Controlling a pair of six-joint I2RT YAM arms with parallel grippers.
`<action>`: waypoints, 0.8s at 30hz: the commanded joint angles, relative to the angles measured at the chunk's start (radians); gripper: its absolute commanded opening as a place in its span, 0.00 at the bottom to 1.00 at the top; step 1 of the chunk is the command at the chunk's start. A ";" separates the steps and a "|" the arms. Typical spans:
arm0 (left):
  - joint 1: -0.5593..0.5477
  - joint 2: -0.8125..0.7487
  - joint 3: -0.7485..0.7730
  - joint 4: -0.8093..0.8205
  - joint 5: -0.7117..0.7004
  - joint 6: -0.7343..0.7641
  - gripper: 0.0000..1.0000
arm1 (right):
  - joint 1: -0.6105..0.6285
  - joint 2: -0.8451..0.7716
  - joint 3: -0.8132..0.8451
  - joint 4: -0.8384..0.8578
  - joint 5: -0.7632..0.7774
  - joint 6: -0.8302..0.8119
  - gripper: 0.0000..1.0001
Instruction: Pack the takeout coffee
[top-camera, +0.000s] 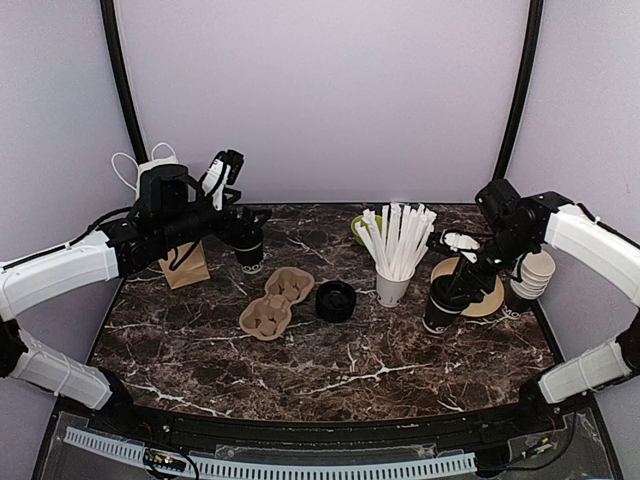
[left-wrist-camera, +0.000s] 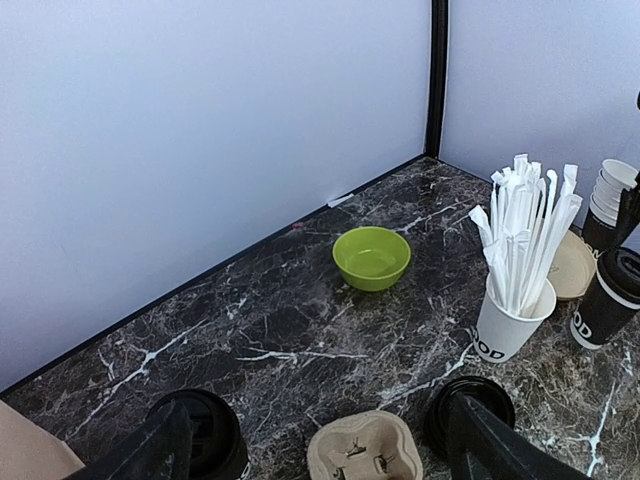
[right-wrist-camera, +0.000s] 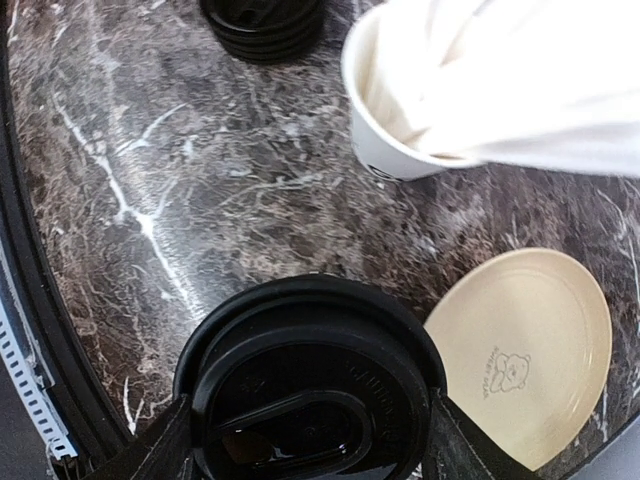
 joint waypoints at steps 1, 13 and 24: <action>0.010 -0.024 0.018 0.009 0.018 0.016 0.91 | -0.093 0.056 0.042 0.050 -0.038 -0.013 0.68; 0.010 -0.044 0.014 0.005 0.016 0.025 0.91 | -0.131 0.146 0.071 0.155 0.032 0.049 0.68; 0.010 -0.041 0.025 -0.014 0.015 0.029 0.91 | -0.131 0.162 0.037 0.234 0.103 0.070 0.72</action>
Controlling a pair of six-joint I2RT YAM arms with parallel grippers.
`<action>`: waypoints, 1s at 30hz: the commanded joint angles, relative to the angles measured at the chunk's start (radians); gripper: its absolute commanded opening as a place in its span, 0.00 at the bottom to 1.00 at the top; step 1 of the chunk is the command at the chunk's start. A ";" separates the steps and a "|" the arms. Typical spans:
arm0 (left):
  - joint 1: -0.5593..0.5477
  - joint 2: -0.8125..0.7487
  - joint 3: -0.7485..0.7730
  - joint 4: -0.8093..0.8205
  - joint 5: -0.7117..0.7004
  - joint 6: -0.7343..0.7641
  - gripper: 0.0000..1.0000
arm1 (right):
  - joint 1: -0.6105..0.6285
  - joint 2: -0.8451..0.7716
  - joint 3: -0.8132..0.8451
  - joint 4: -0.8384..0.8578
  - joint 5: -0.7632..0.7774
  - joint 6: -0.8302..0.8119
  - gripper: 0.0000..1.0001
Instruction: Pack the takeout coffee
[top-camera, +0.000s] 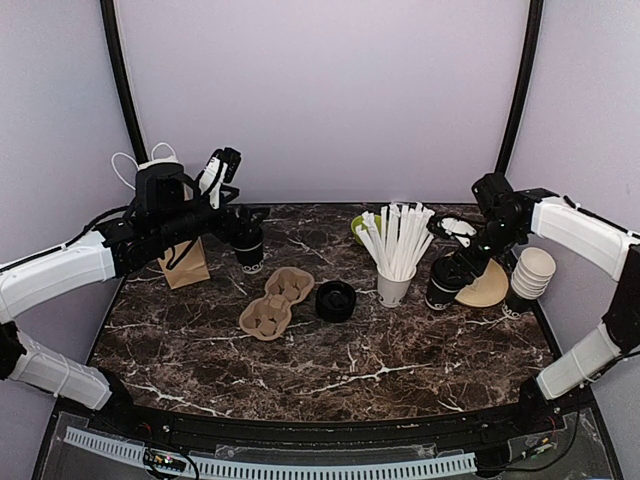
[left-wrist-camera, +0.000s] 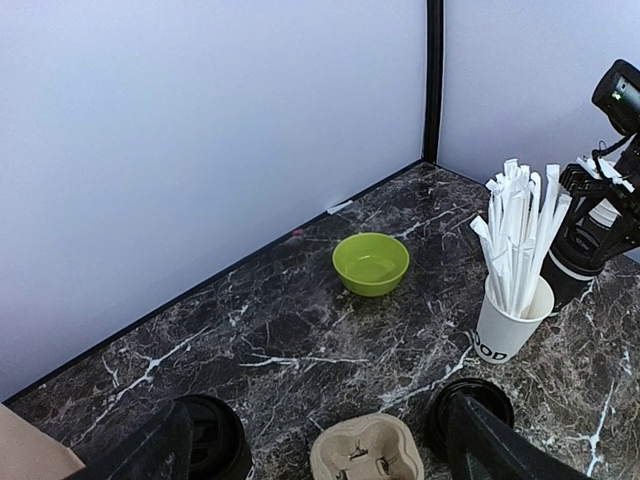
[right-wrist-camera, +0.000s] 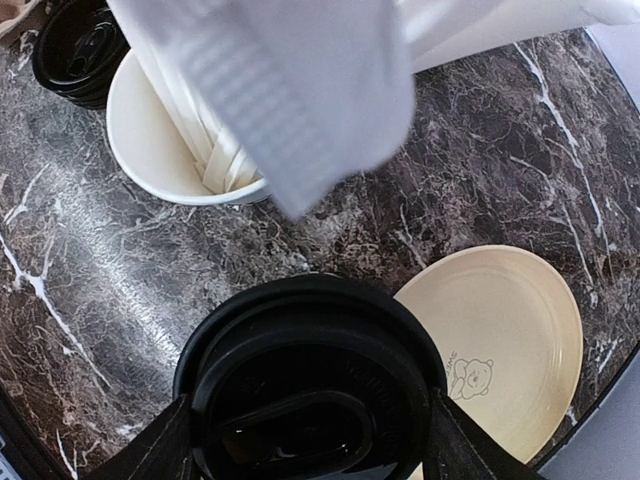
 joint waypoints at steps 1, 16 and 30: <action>0.005 -0.020 0.030 -0.018 -0.002 0.011 0.91 | -0.006 0.016 -0.009 0.061 0.023 0.017 0.72; 0.005 0.101 0.213 -0.270 0.036 -0.064 0.85 | -0.006 -0.038 0.027 -0.025 -0.040 0.026 0.87; -0.021 0.141 0.263 -0.564 0.179 -0.161 0.58 | 0.014 -0.265 0.015 -0.123 -0.165 0.025 0.77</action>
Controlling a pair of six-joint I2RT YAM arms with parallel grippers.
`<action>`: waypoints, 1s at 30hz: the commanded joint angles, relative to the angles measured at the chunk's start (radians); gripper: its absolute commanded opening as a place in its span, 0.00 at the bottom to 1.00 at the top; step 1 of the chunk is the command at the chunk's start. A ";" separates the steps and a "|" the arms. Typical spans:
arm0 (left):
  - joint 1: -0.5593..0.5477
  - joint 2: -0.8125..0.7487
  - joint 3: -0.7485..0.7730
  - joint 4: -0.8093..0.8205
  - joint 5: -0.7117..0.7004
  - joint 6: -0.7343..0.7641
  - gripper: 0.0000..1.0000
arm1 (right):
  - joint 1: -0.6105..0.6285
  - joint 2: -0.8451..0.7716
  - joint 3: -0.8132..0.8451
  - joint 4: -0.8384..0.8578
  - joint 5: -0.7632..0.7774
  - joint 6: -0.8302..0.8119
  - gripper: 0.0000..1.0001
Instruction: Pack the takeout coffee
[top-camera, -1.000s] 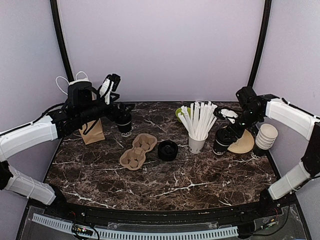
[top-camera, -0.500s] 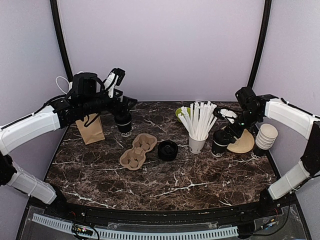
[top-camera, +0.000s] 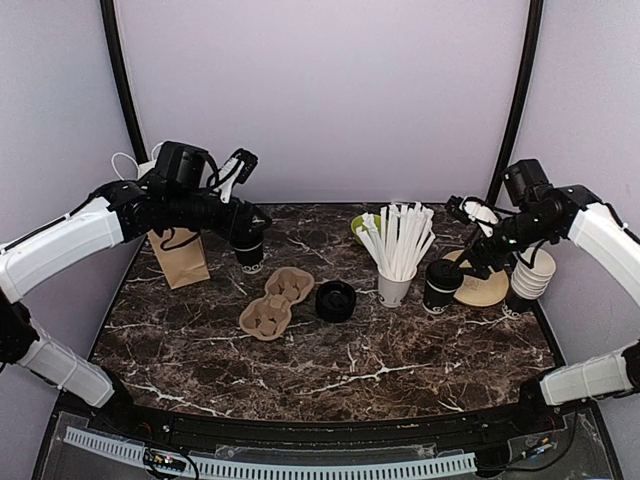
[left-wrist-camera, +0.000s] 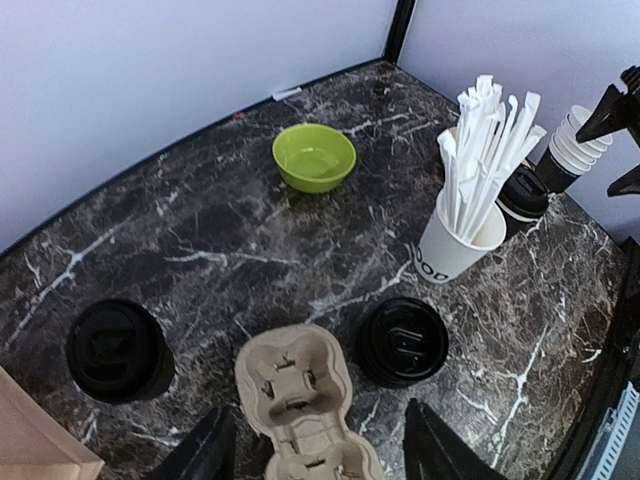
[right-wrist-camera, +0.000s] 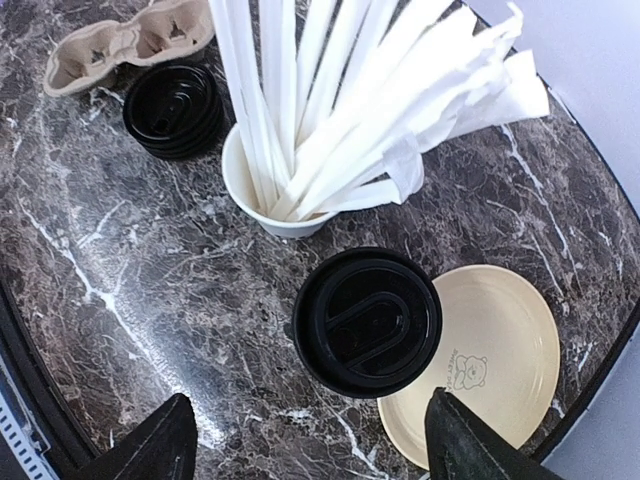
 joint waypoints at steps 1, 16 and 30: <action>-0.025 0.022 -0.009 -0.118 0.048 -0.027 0.56 | 0.026 -0.051 -0.004 -0.041 -0.084 -0.036 0.75; 0.043 0.021 0.574 -0.415 -0.674 -0.082 0.58 | 0.268 0.056 0.086 0.071 -0.204 -0.004 0.68; 0.565 0.000 0.381 -0.393 -0.303 -0.229 0.63 | 0.381 0.218 0.196 0.131 -0.176 0.080 0.66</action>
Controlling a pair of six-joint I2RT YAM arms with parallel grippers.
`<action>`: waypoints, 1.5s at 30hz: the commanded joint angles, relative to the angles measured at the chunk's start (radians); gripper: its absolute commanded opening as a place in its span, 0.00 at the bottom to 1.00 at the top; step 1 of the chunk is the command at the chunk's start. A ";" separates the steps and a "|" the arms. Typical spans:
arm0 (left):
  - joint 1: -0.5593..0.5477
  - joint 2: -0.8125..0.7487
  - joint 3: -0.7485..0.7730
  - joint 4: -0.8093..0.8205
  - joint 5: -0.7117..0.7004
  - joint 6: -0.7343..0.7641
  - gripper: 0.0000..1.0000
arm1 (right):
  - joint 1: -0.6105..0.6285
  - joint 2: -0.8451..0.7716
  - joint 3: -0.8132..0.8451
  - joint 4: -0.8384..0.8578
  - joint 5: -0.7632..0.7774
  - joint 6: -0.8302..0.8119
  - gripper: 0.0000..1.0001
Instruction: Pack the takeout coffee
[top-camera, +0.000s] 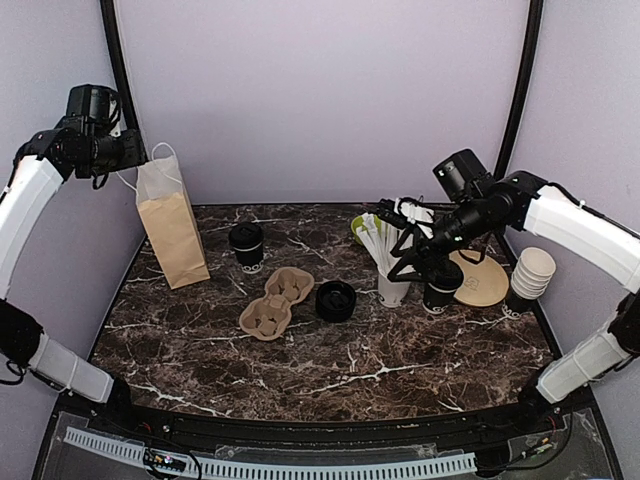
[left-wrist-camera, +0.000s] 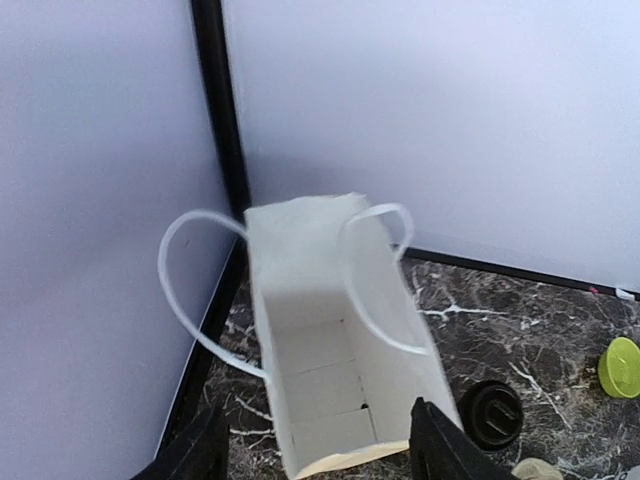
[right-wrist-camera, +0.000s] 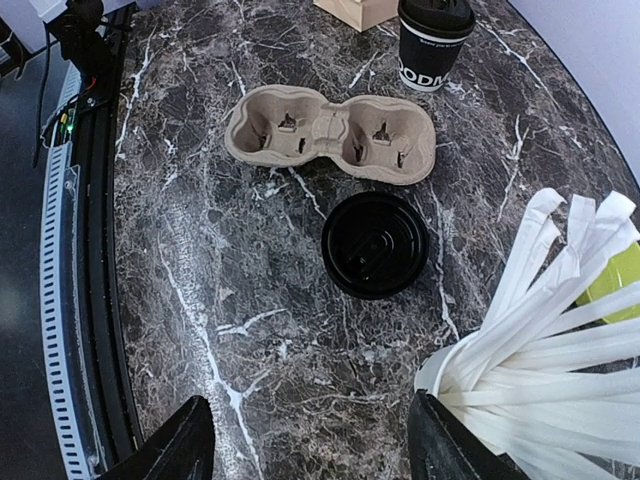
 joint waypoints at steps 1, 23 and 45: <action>0.104 0.015 -0.076 0.019 0.171 -0.068 0.63 | 0.026 0.038 0.045 0.050 -0.006 0.039 0.66; -0.138 0.004 -0.140 0.177 0.630 0.190 0.56 | 0.074 0.231 0.122 0.024 -0.006 0.039 0.65; -0.405 0.223 -0.590 0.141 0.623 0.026 0.73 | 0.074 0.165 -0.004 0.033 -0.061 -0.010 0.66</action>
